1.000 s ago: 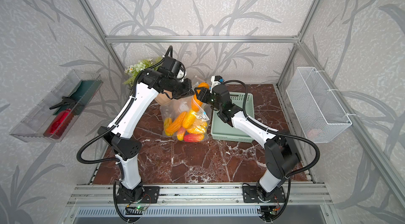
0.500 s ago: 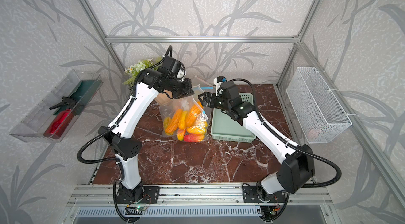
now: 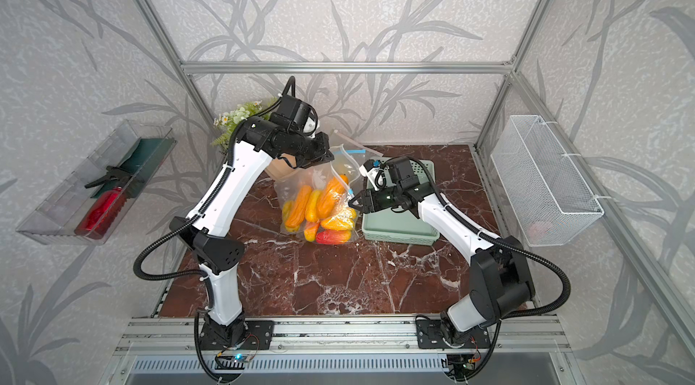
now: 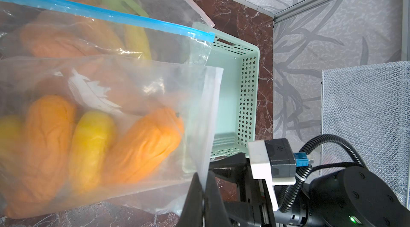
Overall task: Place the mango in a zip-top bag and seal the zipper
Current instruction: Adjust the zipper food storage bag at the center of the board.
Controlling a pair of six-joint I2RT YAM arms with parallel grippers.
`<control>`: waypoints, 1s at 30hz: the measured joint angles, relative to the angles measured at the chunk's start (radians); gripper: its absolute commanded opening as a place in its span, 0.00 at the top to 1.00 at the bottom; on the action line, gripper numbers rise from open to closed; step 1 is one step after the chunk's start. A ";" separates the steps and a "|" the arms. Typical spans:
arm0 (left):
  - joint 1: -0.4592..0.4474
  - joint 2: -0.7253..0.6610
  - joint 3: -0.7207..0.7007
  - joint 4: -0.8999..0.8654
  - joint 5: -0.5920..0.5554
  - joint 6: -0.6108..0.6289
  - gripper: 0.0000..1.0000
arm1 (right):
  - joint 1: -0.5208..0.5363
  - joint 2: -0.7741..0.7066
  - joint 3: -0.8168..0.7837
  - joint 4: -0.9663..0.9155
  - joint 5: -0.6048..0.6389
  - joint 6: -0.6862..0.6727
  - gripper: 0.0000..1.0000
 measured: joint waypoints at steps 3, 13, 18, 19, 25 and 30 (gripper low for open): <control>0.000 0.001 0.000 0.000 0.000 0.000 1.00 | 0.002 0.026 0.000 0.049 -0.026 0.023 0.69; 0.000 0.001 0.000 0.000 0.000 0.000 1.00 | 0.028 0.060 0.022 0.104 -0.048 0.049 0.87; 0.000 0.001 0.000 0.001 0.000 0.000 1.00 | 0.032 0.045 0.022 0.113 -0.037 0.063 1.00; 0.001 0.001 0.000 0.001 -0.001 0.000 1.00 | 0.032 0.038 0.022 0.113 -0.030 0.061 1.00; 0.013 0.003 0.031 -0.024 -0.056 -0.025 1.00 | 0.056 -0.006 0.099 0.000 0.052 -0.003 1.00; 0.052 -0.031 0.023 -0.062 -0.166 -0.109 1.00 | 0.158 0.029 0.354 -0.168 0.107 -0.120 1.00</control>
